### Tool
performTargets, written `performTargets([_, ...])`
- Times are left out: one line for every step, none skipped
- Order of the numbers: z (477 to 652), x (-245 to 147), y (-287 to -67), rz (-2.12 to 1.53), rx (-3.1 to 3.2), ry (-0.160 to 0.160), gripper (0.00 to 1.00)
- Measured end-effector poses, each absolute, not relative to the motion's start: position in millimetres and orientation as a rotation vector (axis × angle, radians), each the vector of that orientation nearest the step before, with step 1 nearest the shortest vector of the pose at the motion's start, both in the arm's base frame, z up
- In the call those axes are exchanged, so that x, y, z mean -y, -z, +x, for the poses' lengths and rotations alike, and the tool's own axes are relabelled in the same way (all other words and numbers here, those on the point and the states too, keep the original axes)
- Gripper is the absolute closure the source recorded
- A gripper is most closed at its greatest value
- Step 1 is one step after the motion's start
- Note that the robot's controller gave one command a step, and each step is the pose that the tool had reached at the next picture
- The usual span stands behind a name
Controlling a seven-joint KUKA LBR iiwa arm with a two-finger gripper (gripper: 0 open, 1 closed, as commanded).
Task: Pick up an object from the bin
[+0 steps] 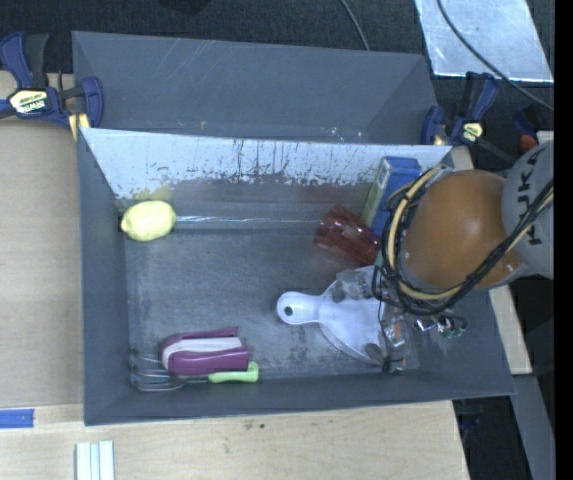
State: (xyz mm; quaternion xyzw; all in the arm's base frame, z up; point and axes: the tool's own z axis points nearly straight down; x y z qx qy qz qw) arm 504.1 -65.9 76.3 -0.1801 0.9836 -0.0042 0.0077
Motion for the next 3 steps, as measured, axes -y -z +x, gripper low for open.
performTargets([494.7,66.8,-74.4,-0.489,-3.083,0.013,0.00])
performTargets([502.1,62.7,-72.2,-0.559,-3.075,0.017,0.00])
performTargets([505.8,59.0,-72.0,-0.564,-3.074,0.019,0.00])
